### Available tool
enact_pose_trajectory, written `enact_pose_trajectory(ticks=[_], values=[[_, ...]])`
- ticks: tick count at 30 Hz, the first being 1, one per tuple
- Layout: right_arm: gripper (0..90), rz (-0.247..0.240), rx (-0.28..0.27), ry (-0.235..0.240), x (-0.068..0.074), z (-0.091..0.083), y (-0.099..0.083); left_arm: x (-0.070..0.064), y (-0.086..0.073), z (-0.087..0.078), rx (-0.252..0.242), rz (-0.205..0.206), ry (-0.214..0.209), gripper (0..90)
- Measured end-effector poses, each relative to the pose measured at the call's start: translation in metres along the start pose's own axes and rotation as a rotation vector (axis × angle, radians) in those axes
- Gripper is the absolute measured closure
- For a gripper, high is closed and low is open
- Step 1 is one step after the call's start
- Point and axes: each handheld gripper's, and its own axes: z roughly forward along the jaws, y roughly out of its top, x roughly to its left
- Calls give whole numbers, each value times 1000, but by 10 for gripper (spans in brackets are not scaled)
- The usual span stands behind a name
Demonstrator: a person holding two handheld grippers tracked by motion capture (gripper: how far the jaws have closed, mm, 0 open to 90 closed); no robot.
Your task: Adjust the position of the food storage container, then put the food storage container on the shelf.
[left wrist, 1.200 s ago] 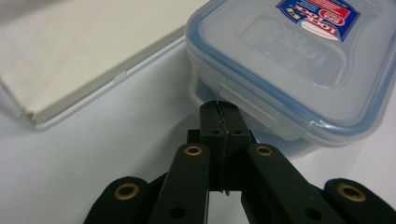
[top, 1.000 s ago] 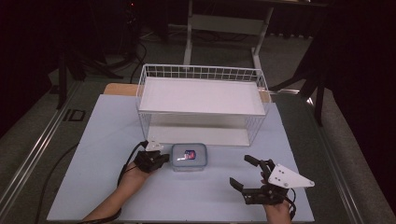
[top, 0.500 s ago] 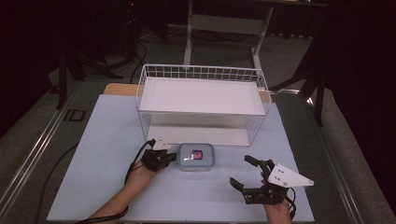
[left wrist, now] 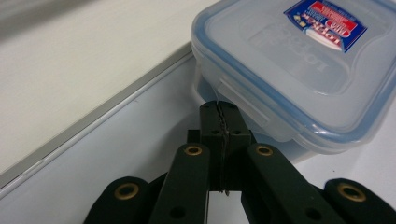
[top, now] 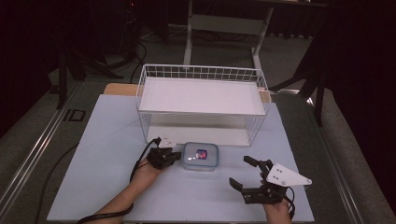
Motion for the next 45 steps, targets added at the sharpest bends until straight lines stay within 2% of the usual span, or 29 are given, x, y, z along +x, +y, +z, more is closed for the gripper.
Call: enact_pose_trajectory(ticks=[2,3,9,10,11,13,14,19,21,23,24,25,26,27,28,29,31,32,34,35,36,38,40,41,42,43,44,45], values=[[140,-3,0,-1,0,0,0,0,0,1,-4,-4,-9,900],[140,-5,-2,-2,0,0,0,-1,-1,2,-5,9,-30,900],[140,-4,5,-1,0,1,-1,-1,0,2,-5,6,-46,900],[140,-4,7,-1,0,1,-1,-2,-1,1,-10,27,-84,900],[140,-4,8,0,0,1,-1,-7,0,2,5,50,-72,900],[140,-3,9,0,0,1,-1,-9,0,3,8,49,-69,900],[140,-2,9,0,0,2,-1,-9,-1,3,10,30,-71,900],[140,0,11,-2,-1,2,-2,-9,-4,2,4,29,-71,900],[140,-1,9,-3,-1,2,-2,-9,-6,-1,-1,31,-80,833],[139,18,-11,16,-1,2,-3,-7,-6,-8,-10,24,-94,731],[139,15,-9,17,-1,3,-3,-8,-7,-15,-18,33,-88,675],[139,15,-9,17,-1,3,-3,-8,-7,-15,-18,33,-88,607],[139,-6,-2,7,1,4,-2,-8,-8,-19,-28,47,-92,525],[139,-6,-2,7,1,4,-2,-8,-8,-22,-31,49,-83,525],[138,-12,3,6,1,4,-2,-9,-9,-24,-34,39,-90,361],[138,-12,3,6,1,4,-2,-10,-9,-30,-43,26,-97,361],[140,-14,4,-5,3,4,-1,-11,-9,-37,-52,37,-126,162],[140,-19,4,-15,4,4,-2,-13,-9,-40,-65,39,-130,128],[138,-33,20,-28,5,5,-1,-15,-7,-49,-103,35,-169,105],[136,-39,21,-49,6,5,-1,-18,-6,-52,-109,30,-179,43],[131,-43,14,-76,7,4,0,-20,-5,-55,-117,28,-196,21],[134,-56,54,-89,7,5,1,-24,-4,-61,-131,25,-200,21],[143,-38,75,-92,5,5,2,-29,-2,-65,-145,25,-192,21],[175,-39,73,-94,5,5,2,-31,-1,-67,-160,27,-192,21],[222,-37,61,-87,3,4,2,-32,0,-68,-169,32,-189,21],[206,5,56,-61,2,5,1,-34,1,-70,-179,37,-190,21],[197,42,93,-22,-1,6,2,-34,2,-70,-186,42,-195,21],[196,41,92,-5,-2,7,3,-35,4,-71,-194,39,-198,21]])
